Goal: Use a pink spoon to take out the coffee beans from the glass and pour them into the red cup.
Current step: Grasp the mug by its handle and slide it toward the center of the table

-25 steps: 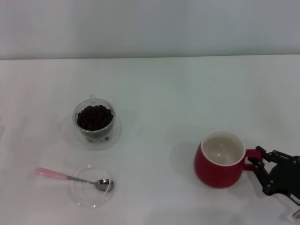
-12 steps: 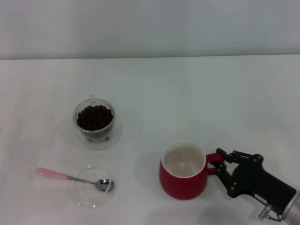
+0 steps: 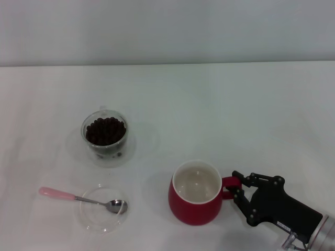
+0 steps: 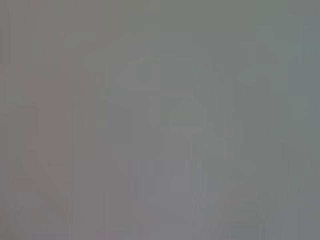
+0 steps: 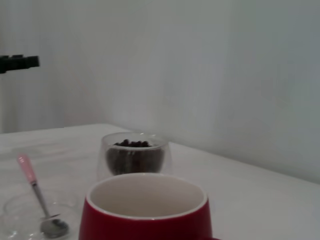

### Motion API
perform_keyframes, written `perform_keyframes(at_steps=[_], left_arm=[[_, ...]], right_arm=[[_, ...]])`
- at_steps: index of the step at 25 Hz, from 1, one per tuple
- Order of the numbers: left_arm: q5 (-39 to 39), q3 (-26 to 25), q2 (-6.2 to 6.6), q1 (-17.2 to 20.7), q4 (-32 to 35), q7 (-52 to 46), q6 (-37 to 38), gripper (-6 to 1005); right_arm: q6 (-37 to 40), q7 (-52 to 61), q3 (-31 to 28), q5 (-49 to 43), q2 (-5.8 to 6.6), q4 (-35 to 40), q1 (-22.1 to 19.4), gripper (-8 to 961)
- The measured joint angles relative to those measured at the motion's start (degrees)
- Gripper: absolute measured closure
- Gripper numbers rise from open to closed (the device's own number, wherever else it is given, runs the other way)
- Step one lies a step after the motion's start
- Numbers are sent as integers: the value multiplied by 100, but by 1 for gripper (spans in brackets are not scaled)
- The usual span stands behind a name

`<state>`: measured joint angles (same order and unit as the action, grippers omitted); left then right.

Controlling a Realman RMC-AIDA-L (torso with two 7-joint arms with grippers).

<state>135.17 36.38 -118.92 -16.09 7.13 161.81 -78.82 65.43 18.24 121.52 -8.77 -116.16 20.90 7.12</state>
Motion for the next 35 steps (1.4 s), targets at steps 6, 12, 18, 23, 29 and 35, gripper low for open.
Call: perform_keyframes(at_steps=[6,12,18,23,29,35], left_arm=[[0,0,0,26,-1,0,-13,257],[-7,0,-1,38,-2,0,-44,258],[-7,0,-8,78,4,0,-116,258],[-6,0,-3,87,66,0,-145,257],[0,0,0,89,69,0,-153,257],[7,0,0,46,70,0,-138,257]], right_arm=[[7,-6,71,18,16,-73,8,746],[41,12,77,24,36,-125,16,604],[223,48,79,25,53,-269,16,577],[323,143,37,40,59,-386,2,555],[494,208,15,43,67,-472,-15,325],[1236,213,19,-6,75,-785,-7,244]])
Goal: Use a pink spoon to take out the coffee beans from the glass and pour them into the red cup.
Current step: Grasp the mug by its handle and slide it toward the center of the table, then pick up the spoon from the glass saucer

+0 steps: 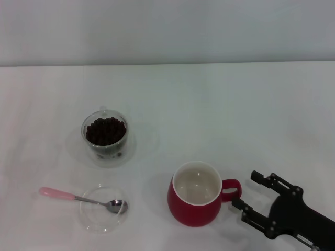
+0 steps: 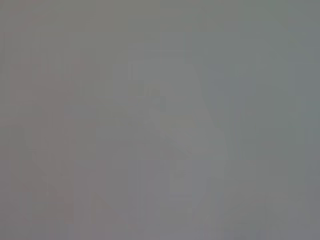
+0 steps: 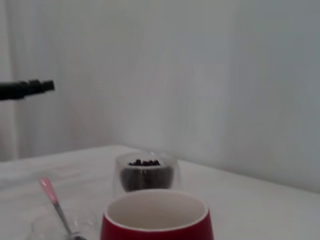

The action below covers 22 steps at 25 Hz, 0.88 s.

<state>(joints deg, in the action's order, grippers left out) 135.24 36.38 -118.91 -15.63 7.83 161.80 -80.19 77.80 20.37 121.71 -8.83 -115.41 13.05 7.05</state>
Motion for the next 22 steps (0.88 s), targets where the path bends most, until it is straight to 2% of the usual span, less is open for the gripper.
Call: perform_keyframes(at_steps=[7,13,17,19,22], left_arm=[[3,0,-17,-2,-22,-25,-72,258],[0,16,-46,31,-320,-162,-671,259],[-39,35,-39,31,-502,-256,-966,259],[-78,47,-48,42,-764,-442,-1468,259],[-84,47,-40,34,-928,-713,-1690,258]], right_arm=[[963,8,-155,53,21,-564,-15,217],[2600,27,-709,61,160,-1249,39,217],[2815,29,-946,60,268,-1341,137,217],[2821,37,-958,61,313,-1348,206,217],[2829,74,-1000,60,383,-1350,329,217]])
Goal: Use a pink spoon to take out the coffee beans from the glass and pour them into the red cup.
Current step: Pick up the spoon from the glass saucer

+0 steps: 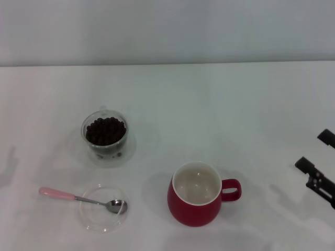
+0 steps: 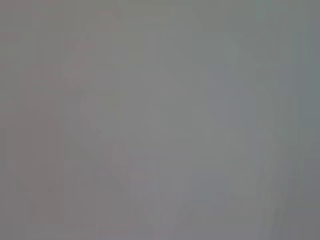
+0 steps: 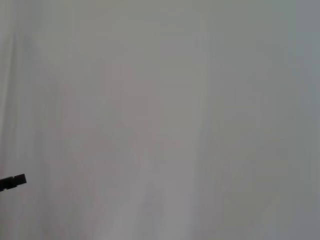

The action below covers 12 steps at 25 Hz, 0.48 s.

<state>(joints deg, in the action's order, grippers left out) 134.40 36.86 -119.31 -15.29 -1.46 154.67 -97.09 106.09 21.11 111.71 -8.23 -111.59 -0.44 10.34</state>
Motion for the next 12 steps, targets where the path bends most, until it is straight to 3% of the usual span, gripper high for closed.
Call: perform_keyframes(at_steps=[12], left_arm=[[-326,-11,-21,-92,-683,-1232,-609,258]], right_arm=[[-173,183,-488,-3,396,-26,364,218]])
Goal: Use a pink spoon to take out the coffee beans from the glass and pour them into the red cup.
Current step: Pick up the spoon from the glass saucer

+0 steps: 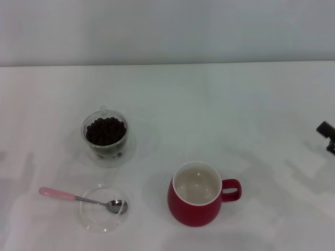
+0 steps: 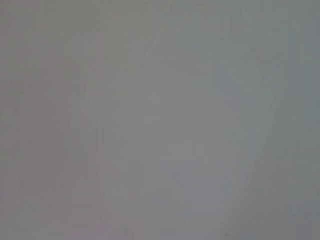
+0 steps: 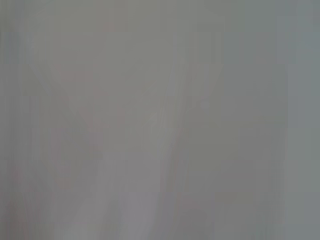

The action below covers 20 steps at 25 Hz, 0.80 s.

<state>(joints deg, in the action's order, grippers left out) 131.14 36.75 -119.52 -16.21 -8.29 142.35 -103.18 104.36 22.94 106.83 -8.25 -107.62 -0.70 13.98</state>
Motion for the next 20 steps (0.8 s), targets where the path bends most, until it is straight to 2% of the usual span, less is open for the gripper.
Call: perform_keyframes(at_steps=[3,10,15,20], left_arm=[[-86,-5,-8,-75,-180,-240,-5,258],[-294,-35,-23,-208,-580,-767,-11,257],[-513,-37,-27,-203,-680,-1282,35,258],[-632,-31,-41,-180,-855,-1421,96,258]], right_arm=[[-20,0,-225,27,71,-1,38,218],[-369,-2,-901,62,105,21,90,218],[-878,-41,-1577,67,60,83,137,218],[-1312,-95,-1883,73,35,185,196,218]])
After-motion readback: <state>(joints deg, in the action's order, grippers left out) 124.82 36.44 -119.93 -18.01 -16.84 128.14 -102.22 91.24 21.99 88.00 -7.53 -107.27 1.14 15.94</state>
